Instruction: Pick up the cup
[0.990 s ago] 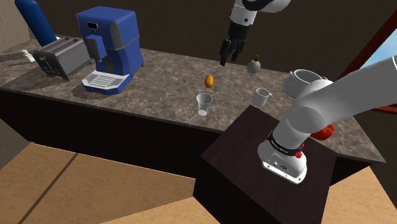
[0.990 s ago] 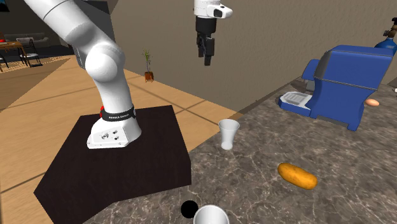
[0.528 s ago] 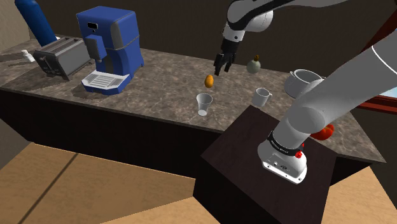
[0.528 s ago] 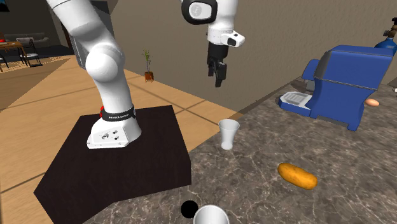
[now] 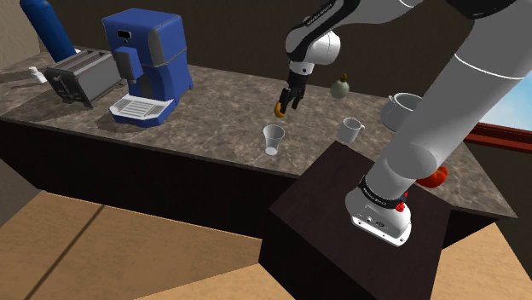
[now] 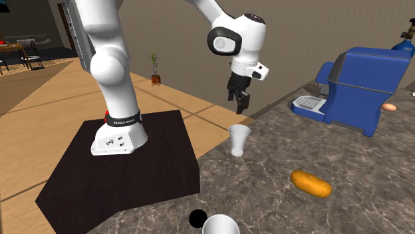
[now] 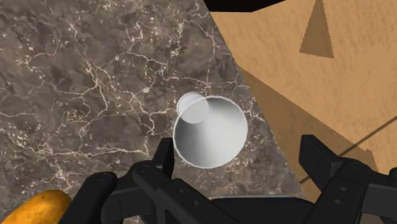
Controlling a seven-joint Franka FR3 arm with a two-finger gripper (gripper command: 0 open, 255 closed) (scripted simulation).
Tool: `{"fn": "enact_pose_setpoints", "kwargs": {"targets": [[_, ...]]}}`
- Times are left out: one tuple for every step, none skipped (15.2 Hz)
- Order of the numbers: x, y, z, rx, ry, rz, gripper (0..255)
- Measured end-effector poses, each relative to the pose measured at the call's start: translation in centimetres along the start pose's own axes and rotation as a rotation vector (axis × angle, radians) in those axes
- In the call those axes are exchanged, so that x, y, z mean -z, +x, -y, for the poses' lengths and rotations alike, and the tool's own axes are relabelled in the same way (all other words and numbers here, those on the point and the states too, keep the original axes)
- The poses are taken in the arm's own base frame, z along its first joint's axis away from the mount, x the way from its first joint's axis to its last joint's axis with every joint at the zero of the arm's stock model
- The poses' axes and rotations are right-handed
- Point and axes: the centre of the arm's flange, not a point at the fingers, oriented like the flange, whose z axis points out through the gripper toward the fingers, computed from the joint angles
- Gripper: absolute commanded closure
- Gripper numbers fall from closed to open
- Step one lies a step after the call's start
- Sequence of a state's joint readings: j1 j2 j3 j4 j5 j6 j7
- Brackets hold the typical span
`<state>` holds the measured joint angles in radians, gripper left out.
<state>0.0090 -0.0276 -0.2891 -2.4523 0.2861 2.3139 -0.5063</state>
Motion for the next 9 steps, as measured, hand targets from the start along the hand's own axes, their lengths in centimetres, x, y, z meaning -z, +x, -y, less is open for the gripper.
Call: {"fn": "enact_pose_setpoints", "kwargs": {"targets": [[-1.2,0.6,-0.6,0.002,0.005,0.002,0],[-2.2,1.3,-1.5,0.004,0.011,0.005,0],[-3.2,1.7,-2.0,0.007,0.016,0.007,0],[-4.3,2.5,-2.7,0.009,0.021,0.009,0],[-5.5,3.0,-3.2,0.012,0.026,0.012,0],[-6.6,3.5,-3.8,0.014,0.032,0.014,0],[-7.7,3.9,-4.4,0.016,0.037,0.016,0],[-8.6,4.4,-5.0,0.018,0.042,0.019,0],[-9.4,5.0,-5.5,0.020,0.046,0.020,0]]}}
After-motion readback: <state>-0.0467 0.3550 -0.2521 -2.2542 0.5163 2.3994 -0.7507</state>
